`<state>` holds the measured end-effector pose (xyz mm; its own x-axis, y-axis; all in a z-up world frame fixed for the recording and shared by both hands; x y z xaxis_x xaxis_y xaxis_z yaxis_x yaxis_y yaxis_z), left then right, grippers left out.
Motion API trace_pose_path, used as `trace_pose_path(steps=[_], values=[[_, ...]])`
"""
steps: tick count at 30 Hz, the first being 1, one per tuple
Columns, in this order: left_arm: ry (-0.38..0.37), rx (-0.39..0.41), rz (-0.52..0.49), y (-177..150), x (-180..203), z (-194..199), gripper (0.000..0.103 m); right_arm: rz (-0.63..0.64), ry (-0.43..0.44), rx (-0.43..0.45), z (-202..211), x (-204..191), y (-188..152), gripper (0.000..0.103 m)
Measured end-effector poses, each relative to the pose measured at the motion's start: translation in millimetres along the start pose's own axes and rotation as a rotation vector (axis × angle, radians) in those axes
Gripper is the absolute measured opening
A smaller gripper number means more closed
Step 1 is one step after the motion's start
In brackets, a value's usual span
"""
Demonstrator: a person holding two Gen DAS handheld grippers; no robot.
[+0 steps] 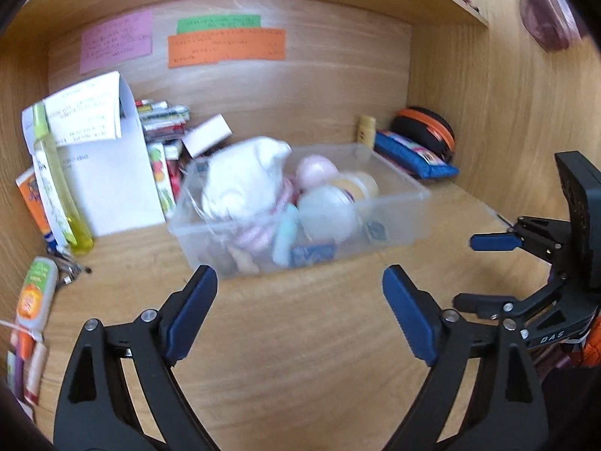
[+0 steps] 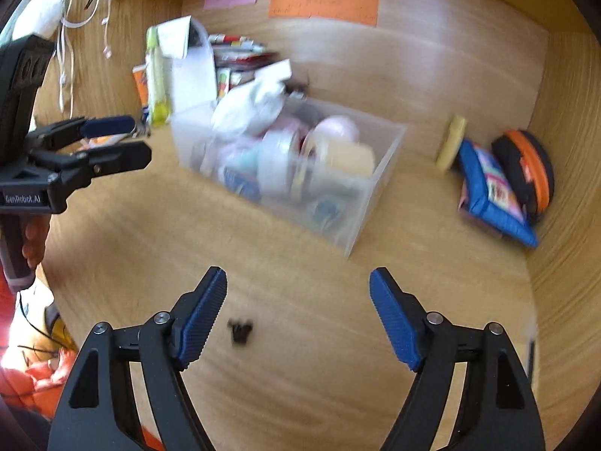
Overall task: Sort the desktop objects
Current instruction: 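Release the Max pack into the box with left while right moves to the black clip, then grasp the small black clip with the right gripper and lift it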
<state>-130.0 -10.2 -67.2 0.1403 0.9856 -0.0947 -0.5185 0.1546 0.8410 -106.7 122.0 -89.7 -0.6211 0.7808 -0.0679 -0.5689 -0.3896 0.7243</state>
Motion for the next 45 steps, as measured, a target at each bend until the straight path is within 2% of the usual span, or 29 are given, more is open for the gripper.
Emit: trace_pose_path(steps=[3,5,6,9,11,17,19,22,23,27,29,34,40,45], values=[[-0.016,-0.019,-0.017,-17,11,3,0.089,0.022,0.014,-0.017,-6,-14,-12,0.070],[-0.028,-0.046,-0.057,-29,20,4,0.079,0.042,0.023,-0.034,-10,-22,-17,0.062],[-0.035,-0.063,-0.073,-34,23,4,0.078,0.046,0.032,-0.040,-11,-25,-19,0.057],[-0.069,-0.119,-0.098,-50,32,1,0.076,0.047,0.057,-0.059,-18,-31,-22,0.051],[-0.064,-0.146,-0.121,-58,35,-2,0.070,0.045,0.065,-0.070,-21,-33,-25,0.046],[-0.087,-0.177,-0.086,-68,36,-10,0.066,0.026,0.078,-0.078,-23,-32,-28,0.033],[-0.097,-0.196,-0.077,-71,38,-13,0.056,0.016,0.088,-0.076,-23,-31,-29,0.028],[-0.110,-0.198,-0.085,-74,43,-14,0.054,0.022,0.084,-0.074,-22,-31,-29,0.020],[-0.117,-0.197,-0.084,-74,44,-13,0.048,0.023,0.082,-0.072,-22,-31,-30,0.014],[-0.110,-0.191,-0.101,-75,47,-12,0.037,0.009,0.083,-0.049,-21,-29,-29,0.014],[-0.092,-0.187,-0.109,-74,46,-13,0.023,-0.011,0.101,-0.041,-20,-29,-28,0.014],[-0.051,-0.179,-0.108,-73,42,-15,0.013,-0.018,0.102,-0.009,-12,-25,-18,0.014],[-0.049,-0.188,-0.101,-70,31,-14,0.010,-0.063,0.140,0.079,6,-12,9,0.014],[-0.067,-0.136,-0.063,-49,18,1,0.010,-0.071,0.133,0.145,20,0,33,0.014]])
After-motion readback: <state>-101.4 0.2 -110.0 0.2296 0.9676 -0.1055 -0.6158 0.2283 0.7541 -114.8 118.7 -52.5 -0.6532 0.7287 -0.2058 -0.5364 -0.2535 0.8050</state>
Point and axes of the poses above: each gripper's, at about its wrist camera, not at the fingertips, and z roughly against the way its jaws point, x to its right, y to its top, the point moved 9 cm from there along -z, roughly the way its jaws point, and after that the axes turned 13 degrees about y, right-handed, at the moved point
